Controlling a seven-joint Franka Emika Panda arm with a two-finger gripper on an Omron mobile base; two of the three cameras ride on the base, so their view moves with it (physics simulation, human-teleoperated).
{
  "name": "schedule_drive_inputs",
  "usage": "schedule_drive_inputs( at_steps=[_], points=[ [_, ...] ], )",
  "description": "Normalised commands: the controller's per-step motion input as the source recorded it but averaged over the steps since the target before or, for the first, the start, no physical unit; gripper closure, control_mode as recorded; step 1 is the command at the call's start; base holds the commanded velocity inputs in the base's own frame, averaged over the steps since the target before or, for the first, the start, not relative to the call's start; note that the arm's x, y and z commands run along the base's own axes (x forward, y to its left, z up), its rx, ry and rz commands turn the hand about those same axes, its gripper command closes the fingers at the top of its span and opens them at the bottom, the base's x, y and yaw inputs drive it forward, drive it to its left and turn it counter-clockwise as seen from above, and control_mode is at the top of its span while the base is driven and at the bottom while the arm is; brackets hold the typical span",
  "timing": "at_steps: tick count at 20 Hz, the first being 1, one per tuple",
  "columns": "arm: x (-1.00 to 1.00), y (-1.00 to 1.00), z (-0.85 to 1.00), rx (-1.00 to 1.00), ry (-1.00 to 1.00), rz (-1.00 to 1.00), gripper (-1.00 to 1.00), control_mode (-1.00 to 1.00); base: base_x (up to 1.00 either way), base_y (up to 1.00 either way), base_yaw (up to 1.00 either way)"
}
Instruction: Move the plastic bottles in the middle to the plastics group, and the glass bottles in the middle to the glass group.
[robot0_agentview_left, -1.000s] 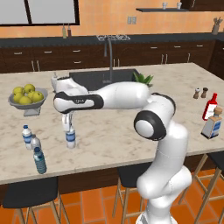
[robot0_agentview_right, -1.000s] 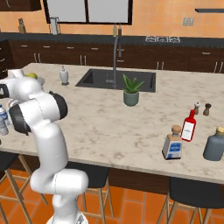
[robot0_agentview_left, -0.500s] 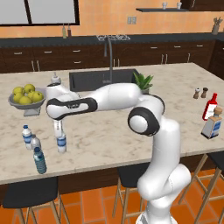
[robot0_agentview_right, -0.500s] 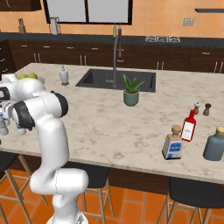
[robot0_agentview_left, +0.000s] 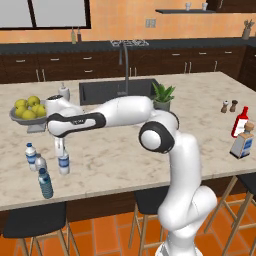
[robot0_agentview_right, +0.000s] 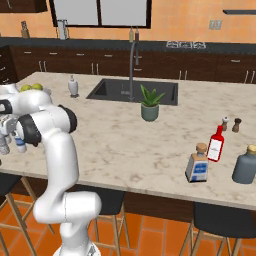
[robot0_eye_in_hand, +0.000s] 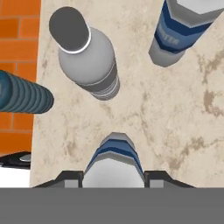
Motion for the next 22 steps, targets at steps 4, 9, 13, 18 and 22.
schedule_drive_inputs(
  at_steps=[4,9,13,18,22],
  points=[
    [0.00,0.23,-0.01,0.00,0.00,0.00,1.00,-1.00,0.00,0.00,0.00],
    [0.00,0.09,-0.17,0.00,-0.07,0.00,1.00,-1.00,0.00,0.00,0.00],
    [0.00,0.07,-0.28,0.00,-0.07,0.00,1.00,-1.00,0.00,0.00,0.00],
    [0.00,0.00,-0.07,0.00,-0.01,0.00,-1.00,-1.00,0.00,0.00,0.00],
    [0.00,0.00,0.00,0.00,0.00,0.00,-1.00,-1.00,0.00,0.00,0.00]
  ],
)
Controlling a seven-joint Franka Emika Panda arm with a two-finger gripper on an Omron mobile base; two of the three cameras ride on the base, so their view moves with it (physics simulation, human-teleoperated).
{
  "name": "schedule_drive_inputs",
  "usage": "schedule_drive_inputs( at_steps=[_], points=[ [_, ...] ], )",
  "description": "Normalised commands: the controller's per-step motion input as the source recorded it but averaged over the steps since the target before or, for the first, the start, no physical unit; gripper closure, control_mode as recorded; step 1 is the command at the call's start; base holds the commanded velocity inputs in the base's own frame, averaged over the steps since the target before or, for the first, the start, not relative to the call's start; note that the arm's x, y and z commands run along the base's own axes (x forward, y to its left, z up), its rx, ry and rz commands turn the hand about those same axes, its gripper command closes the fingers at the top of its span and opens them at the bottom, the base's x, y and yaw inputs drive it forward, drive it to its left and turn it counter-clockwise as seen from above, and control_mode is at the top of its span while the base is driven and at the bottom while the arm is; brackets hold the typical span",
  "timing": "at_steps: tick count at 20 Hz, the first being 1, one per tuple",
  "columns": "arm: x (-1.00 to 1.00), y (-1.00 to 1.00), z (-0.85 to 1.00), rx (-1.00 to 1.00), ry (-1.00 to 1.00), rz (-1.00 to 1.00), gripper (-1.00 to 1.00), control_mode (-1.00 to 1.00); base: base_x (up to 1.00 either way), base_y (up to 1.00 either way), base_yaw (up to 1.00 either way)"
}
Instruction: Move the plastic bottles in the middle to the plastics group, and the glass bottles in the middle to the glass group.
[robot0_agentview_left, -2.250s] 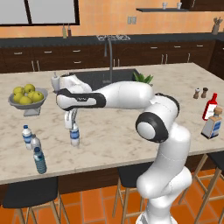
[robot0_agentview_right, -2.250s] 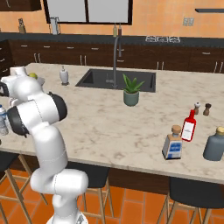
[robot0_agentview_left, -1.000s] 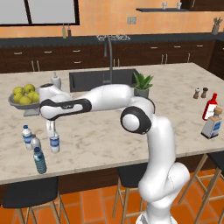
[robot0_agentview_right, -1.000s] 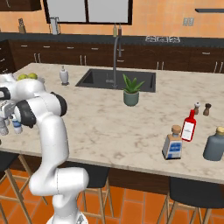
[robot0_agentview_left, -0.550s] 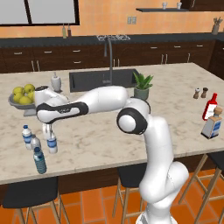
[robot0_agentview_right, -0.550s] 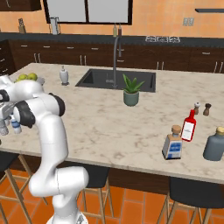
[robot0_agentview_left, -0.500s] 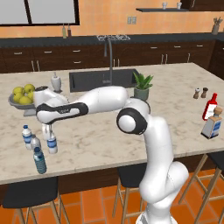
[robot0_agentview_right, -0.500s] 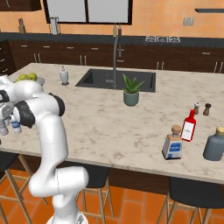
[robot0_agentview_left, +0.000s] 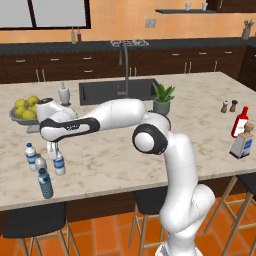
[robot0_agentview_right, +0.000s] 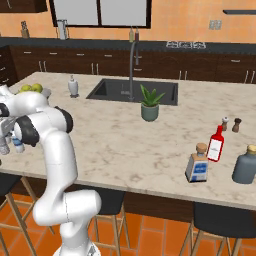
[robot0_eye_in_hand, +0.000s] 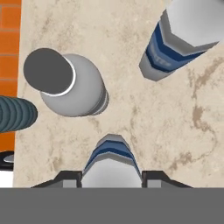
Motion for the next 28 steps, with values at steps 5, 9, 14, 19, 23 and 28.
schedule_drive_inputs(
  at_steps=[5,9,14,19,23,28],
  points=[
    [0.00,0.00,0.00,0.00,0.00,0.00,-1.00,-1.00,0.00,0.00,0.00],
    [0.00,-0.02,0.03,0.00,0.00,0.00,-1.00,-1.00,0.00,0.00,0.00],
    [-0.30,-0.49,0.40,0.00,-0.06,-0.07,-1.00,-1.00,0.00,0.00,0.00],
    [-0.24,-0.95,0.23,0.00,-0.02,-0.15,-1.00,-1.00,0.00,0.00,0.00],
    [0.00,-1.00,0.10,0.00,0.00,-0.27,-1.00,-1.00,0.00,0.00,0.00],
    [0.00,-1.00,0.10,0.01,0.00,-0.33,-1.00,-1.00,0.00,0.00,0.00]
  ],
)
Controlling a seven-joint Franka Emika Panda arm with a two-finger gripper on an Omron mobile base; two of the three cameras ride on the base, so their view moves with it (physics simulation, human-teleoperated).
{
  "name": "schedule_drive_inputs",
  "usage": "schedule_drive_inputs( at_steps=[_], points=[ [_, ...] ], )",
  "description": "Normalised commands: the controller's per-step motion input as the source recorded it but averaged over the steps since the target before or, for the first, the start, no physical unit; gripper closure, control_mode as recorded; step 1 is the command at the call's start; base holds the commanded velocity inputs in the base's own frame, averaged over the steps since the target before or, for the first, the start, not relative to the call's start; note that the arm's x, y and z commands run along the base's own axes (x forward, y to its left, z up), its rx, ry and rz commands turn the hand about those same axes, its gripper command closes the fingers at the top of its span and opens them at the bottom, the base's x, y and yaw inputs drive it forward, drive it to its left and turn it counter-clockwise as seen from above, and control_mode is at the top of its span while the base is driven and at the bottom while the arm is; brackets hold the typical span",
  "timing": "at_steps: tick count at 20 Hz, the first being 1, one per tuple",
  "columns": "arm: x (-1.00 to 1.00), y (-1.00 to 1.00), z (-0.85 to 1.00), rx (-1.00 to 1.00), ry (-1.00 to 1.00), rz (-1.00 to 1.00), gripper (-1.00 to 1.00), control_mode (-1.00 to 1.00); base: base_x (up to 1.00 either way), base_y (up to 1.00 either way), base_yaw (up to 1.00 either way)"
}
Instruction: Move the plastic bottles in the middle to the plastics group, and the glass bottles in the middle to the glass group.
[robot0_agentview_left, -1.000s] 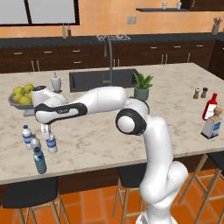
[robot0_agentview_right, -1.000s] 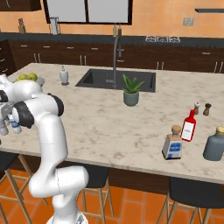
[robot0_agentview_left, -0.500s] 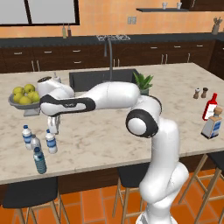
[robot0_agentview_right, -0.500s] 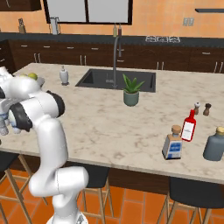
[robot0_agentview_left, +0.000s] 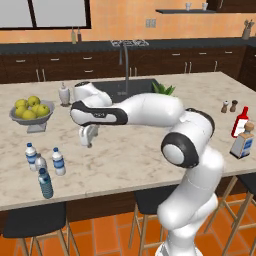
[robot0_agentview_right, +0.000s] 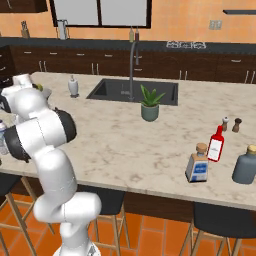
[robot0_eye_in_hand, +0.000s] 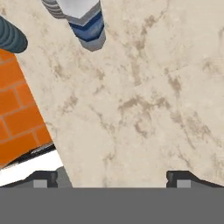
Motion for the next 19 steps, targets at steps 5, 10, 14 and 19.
schedule_drive_inputs(
  at_steps=[5,10,14,19],
  points=[
    [-0.02,-1.00,0.22,0.03,0.00,-0.42,-1.00,-1.00,0.00,0.00,0.00],
    [-0.18,-1.00,0.22,0.07,0.00,-0.42,-1.00,-1.00,0.00,0.00,0.00],
    [-0.33,-1.00,0.11,0.05,-0.01,-0.42,-1.00,-1.00,0.00,0.00,0.00],
    [-0.37,-1.00,0.16,0.07,-0.01,-0.42,-1.00,-1.00,0.00,0.00,0.00]
  ],
)
